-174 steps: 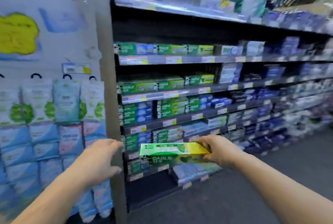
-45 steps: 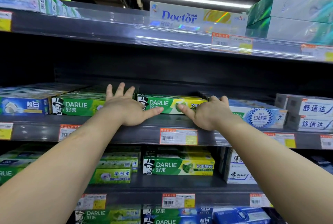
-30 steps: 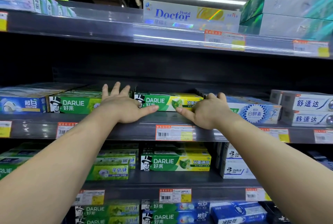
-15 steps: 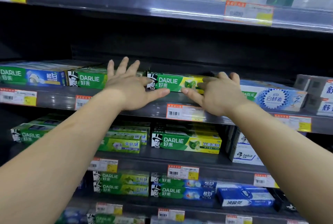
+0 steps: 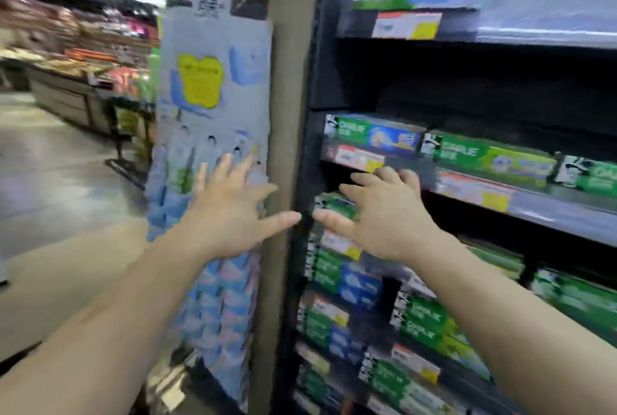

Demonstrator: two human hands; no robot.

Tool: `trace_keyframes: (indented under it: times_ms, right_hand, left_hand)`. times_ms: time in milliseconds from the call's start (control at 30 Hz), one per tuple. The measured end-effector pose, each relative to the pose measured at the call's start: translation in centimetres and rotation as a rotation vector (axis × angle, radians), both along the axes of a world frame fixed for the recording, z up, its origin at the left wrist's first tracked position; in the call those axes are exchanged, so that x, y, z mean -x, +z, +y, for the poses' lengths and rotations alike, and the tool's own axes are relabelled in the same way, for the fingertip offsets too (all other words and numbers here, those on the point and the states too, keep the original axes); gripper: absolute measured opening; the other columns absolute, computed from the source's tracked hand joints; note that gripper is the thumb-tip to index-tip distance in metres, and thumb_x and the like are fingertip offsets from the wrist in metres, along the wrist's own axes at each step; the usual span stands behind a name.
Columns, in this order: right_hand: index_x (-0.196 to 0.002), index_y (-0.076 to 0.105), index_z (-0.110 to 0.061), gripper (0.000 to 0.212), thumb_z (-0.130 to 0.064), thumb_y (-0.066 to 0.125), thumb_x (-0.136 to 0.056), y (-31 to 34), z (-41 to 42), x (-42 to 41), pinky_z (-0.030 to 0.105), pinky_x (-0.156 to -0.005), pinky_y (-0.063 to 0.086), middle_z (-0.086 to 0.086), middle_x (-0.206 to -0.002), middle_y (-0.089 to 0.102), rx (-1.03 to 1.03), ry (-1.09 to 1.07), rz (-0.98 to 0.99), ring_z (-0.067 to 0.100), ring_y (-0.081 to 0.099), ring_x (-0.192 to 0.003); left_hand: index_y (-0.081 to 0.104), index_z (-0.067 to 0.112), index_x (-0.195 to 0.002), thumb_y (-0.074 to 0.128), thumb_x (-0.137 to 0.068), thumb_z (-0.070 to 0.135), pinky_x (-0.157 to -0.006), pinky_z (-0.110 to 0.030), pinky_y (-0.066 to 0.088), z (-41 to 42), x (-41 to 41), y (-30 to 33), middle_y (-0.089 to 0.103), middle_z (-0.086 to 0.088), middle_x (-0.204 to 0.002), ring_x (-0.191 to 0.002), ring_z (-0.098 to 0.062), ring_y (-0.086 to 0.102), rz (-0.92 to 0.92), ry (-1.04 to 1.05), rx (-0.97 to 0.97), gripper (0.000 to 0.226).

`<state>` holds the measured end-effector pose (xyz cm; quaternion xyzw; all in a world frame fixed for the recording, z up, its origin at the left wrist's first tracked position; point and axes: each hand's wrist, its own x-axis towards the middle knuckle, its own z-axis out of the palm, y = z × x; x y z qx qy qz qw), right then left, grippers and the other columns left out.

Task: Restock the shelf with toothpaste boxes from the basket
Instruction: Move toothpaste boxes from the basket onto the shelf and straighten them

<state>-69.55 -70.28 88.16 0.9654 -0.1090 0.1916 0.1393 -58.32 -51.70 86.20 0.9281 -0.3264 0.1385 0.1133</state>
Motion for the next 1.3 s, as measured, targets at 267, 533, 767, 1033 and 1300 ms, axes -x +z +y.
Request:
trace_keyframes:
  times_ms: [267,533,767,1033,1300]
  right_hand:
    - [-0.127,0.055,-0.034,0.081,-0.086,0.031,-0.070,-10.9,27.7,-19.8,0.039,-0.097,0.034,-0.006,-0.132,0.054,-0.179,0.369,0.222,0.024,0.042,-0.125]
    - [-0.136,0.046,-0.034,0.077,-0.079,0.046,-0.074,-19.7,41.0,-34.8,0.041,-0.102,0.035,-0.005,-0.137,0.050,-0.291,0.472,0.476,0.025,0.039,-0.126]
    - [-0.139,0.042,-0.033,0.075,-0.073,0.050,-0.077,-31.3,44.6,-47.4,0.043,-0.104,0.034,-0.003,-0.142,0.047,-0.388,0.421,0.635,0.025,0.037,-0.131]
    - [-0.138,0.042,-0.032,0.070,-0.066,0.054,-0.079,-48.9,47.7,-59.7,0.041,-0.102,0.037,0.003,-0.135,0.051,-0.504,0.258,0.925,0.028,0.042,-0.127]
    - [-0.131,0.048,-0.028,0.059,-0.057,0.056,-0.081,-63.0,51.2,-64.1,0.040,-0.094,0.043,0.005,-0.126,0.056,-0.639,0.061,1.056,0.030,0.049,-0.119]
  left_hand:
    - [0.041,0.032,-0.138,0.033,-0.057,0.079,-0.112,-0.033,0.025,31.9,-11.4,-8.6,0.033,-0.003,-0.150,-0.139,-0.021,0.025,0.223,0.234,-0.117,0.094]
    - [0.042,0.024,-0.138,0.065,-0.078,0.054,-0.110,-0.023,0.022,48.0,-21.2,-17.0,0.039,-0.001,-0.147,-0.138,-0.014,0.031,0.399,0.330,-0.073,0.071]
    - [0.045,0.024,-0.137,0.070,-0.078,0.046,-0.108,-0.028,0.031,51.0,-34.1,-27.0,0.046,0.002,-0.142,-0.131,-0.016,0.040,0.550,0.349,-0.060,0.068]
    - [0.038,0.025,-0.141,0.067,-0.083,0.037,-0.109,-0.025,0.026,53.0,-49.3,-42.1,0.036,0.001,-0.147,-0.134,-0.015,0.035,0.786,0.332,-0.054,0.066]
    - [0.035,0.033,-0.142,0.061,-0.085,0.048,-0.110,-0.027,0.026,55.3,-58.0,-55.6,0.030,0.008,-0.151,-0.137,-0.012,0.029,0.889,0.199,-0.208,0.064]
